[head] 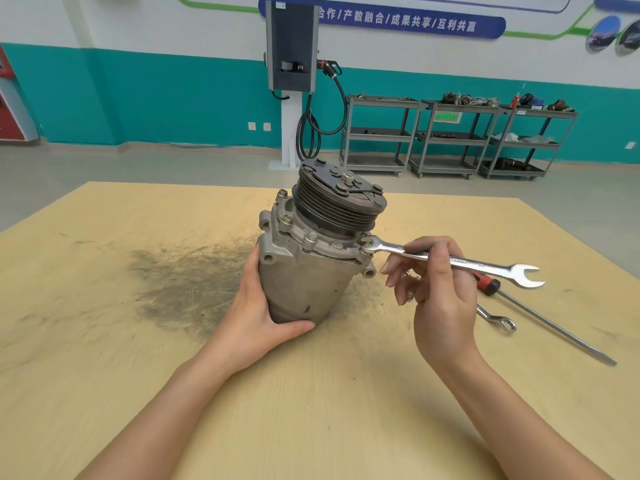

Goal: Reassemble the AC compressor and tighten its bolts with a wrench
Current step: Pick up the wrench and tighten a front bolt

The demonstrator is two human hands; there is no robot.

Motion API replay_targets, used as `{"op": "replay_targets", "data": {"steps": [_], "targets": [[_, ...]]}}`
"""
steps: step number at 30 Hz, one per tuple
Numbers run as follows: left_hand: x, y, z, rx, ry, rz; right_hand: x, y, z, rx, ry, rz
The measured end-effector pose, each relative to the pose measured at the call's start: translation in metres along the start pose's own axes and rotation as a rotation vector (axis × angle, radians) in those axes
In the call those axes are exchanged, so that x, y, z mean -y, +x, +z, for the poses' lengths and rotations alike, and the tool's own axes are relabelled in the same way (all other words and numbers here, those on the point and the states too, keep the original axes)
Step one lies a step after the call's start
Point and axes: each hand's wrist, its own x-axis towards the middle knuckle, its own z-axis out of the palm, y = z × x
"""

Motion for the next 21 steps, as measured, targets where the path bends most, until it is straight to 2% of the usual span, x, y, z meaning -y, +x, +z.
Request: {"op": "replay_targets", "data": {"steps": [9, 16, 21], "targets": [[-0.001, 0.000, 0.000, 0.007, -0.009, 0.006, -0.002, 0.002, -0.002, -0.031, 0.076, 0.090], [0.000, 0.000, 0.000, -0.002, -0.003, 0.014, 0.013, 0.007, 0.017, 0.195, 0.063, 0.083], [-0.001, 0.000, 0.001, -0.006, -0.014, 0.020, 0.015, 0.008, 0.032, 0.170, 0.058, 0.147]]}}
